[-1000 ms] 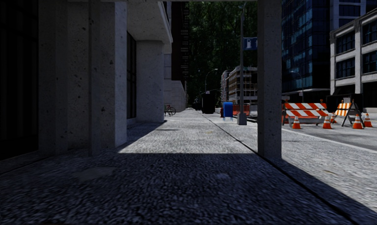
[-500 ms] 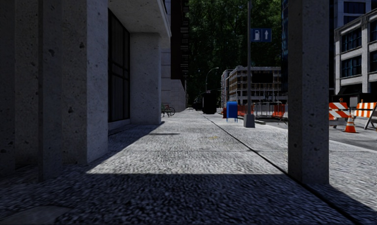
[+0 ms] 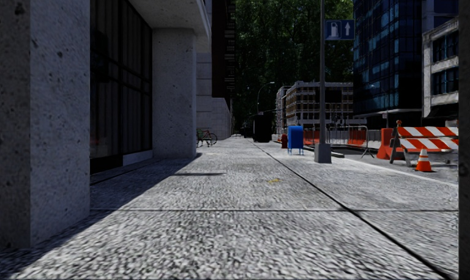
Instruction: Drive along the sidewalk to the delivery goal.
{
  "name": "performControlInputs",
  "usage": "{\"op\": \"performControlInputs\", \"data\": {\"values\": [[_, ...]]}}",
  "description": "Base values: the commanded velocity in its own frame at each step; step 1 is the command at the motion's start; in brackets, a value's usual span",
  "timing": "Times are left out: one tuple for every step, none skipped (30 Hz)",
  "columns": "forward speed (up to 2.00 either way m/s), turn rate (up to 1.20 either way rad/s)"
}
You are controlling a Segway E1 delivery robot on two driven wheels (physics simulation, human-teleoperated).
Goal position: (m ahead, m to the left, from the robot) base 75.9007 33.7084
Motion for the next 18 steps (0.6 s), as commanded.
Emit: {"op": "performControlInputs", "data": {"values": [[2.00, 0.00], [2.00, 0.00], [2.00, 0.00], [2.00, 0.00], [2.00, 0.00], [2.00, 0.00], [2.00, 0.00], [2.00, 0.00], [2.00, 0.00], [2.00, 0.00], [2.00, 0.00], [2.00, 0.00], [2.00, 0.00], [2.00, 0.00], [2.00, 0.00], [2.00, 0.00], [2.00, 0.00], [2.00, 0.00]]}}
